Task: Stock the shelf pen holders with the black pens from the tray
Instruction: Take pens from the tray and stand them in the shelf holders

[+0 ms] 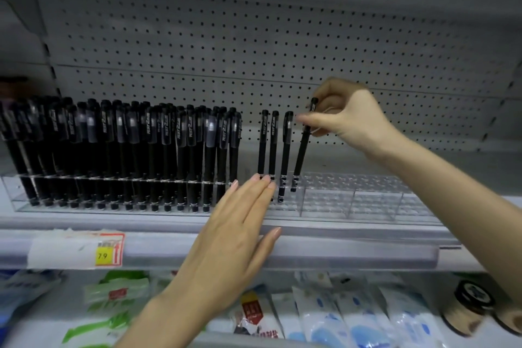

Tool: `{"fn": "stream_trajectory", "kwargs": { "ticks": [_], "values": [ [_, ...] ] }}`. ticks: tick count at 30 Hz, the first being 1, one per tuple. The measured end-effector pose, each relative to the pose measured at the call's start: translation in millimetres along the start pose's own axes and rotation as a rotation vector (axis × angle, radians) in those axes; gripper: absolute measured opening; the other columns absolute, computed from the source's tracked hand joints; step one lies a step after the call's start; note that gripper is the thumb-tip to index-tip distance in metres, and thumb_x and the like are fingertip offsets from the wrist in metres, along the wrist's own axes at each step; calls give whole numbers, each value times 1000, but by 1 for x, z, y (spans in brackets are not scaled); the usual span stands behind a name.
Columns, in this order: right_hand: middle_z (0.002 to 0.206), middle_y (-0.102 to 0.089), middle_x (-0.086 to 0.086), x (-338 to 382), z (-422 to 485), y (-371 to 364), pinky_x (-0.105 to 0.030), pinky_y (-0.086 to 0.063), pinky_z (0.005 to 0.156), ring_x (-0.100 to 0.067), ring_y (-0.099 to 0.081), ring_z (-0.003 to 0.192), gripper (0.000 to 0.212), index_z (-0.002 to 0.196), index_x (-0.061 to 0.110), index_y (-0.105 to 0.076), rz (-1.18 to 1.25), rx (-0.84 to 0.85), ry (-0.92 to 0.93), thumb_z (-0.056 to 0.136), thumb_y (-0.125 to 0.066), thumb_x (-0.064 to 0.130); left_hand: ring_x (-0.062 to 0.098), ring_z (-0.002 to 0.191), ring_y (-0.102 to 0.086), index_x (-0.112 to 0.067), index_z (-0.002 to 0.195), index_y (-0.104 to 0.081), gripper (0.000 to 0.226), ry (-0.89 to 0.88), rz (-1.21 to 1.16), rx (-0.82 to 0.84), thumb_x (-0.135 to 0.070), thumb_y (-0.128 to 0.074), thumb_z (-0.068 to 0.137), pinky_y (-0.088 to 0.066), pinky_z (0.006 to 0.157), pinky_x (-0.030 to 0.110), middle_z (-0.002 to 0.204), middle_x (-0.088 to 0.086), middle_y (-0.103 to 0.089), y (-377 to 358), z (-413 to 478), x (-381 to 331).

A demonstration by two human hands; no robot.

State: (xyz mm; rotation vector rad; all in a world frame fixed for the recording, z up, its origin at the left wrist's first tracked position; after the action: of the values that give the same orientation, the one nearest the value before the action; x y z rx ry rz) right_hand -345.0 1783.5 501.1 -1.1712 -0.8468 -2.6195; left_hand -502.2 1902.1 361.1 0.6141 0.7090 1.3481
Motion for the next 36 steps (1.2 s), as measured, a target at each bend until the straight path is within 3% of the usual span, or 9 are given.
{"fn": "stream_trajectory", "kwargs": {
  "ticks": [7, 13, 17, 19, 21, 23, 26, 30, 36],
  "values": [
    [74, -69, -6, -13, -9, -8, -34, -55, 80, -10, -64, 66, 27, 84, 9, -60, -126, 136, -42, 70, -80, 21, 6, 142, -18, -17, 149, -26, 56, -8, 0, 12, -48, -19, 103, -5, 116, 30, 153, -2, -32, 1, -1, 2],
    [79, -71, -9, -14, -7, -5, -27, -55, 76, -6, -64, 64, 26, 83, 9, -60, -123, 147, -68, 71, -80, 21, 5, 143, -17, -18, 149, -26, 56, -6, -4, 37, -48, -20, 103, -3, 116, 30, 154, -3, -32, 3, -1, 3],
    [60, -65, 11, -19, -6, -8, -25, -49, 68, -3, -58, 60, 23, 76, 17, -58, -178, 181, -64, 72, -80, 24, 4, 143, -16, -18, 149, -27, 56, -8, 13, 52, -48, -22, 102, 1, 116, 28, 154, -3, -31, 6, 0, 2],
    [56, -61, 15, -20, -7, -8, -22, -44, 65, -1, -54, 58, 27, 71, 22, -54, -231, 205, -50, 72, -80, 29, 1, 144, -7, -22, 152, -21, 59, 1, -34, 75, -52, -17, 101, 6, 116, 26, 157, -6, -22, 8, 1, 1],
    [70, -65, 13, -21, -8, -6, -26, -50, 74, -5, -61, 71, 30, 79, 23, -55, -294, 214, -50, 69, -79, 39, -8, 141, 11, -30, 153, -7, 64, 7, -108, 66, -59, -9, 95, 13, 114, 19, 160, -13, -2, 9, 0, 4],
    [86, -67, 11, -20, -12, -3, -32, -52, 88, -11, -65, 89, 48, 94, 26, -56, -352, 215, -62, 60, -72, 55, -12, 138, 18, -33, 151, 1, 67, -5, -157, 91, -62, -8, 91, 15, 112, 15, 157, -19, 9, 10, -2, 7],
    [98, -68, 8, -19, -25, 1, -35, -51, 93, -10, -64, 97, 68, 109, 26, -57, -399, 193, -58, 54, -63, 65, -7, 143, 5, -28, 152, -11, 66, -31, -215, 75, -59, -22, 95, 3, 116, 19, 159, -15, -4, 13, -10, 9],
    [106, -60, 7, -12, -54, 2, -24, -50, 85, -5, -58, 94, 65, 114, 25, -53, -440, 86, 5, 61, -61, 60, 0, 145, -9, -19, 151, -25, 61, -41, -293, 16, -48, -34, 98, -7, 118, 23, 158, -8, -20, 14, -28, 7],
    [98, -58, 4, 4, -127, -25, -10, -44, 68, -4, -56, 79, 52, 106, 20, -54, -328, 80, 90, 68, -64, 54, -4, 144, -6, -23, 151, -26, 64, 68, -308, 51, -54, -33, 96, -3, 117, 16, 157, -11, -18, 16, -76, -2]
  ]
}}
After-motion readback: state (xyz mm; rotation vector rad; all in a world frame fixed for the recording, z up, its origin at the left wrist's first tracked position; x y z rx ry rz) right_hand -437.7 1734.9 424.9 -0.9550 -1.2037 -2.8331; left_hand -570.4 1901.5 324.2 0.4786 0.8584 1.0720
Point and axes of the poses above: each hand's wrist, its own z-axis towards the middle knuckle, its own y-axis out of the back of the hand, x = y × z, the point moved 1 cm from there along z, towards the middle knuckle
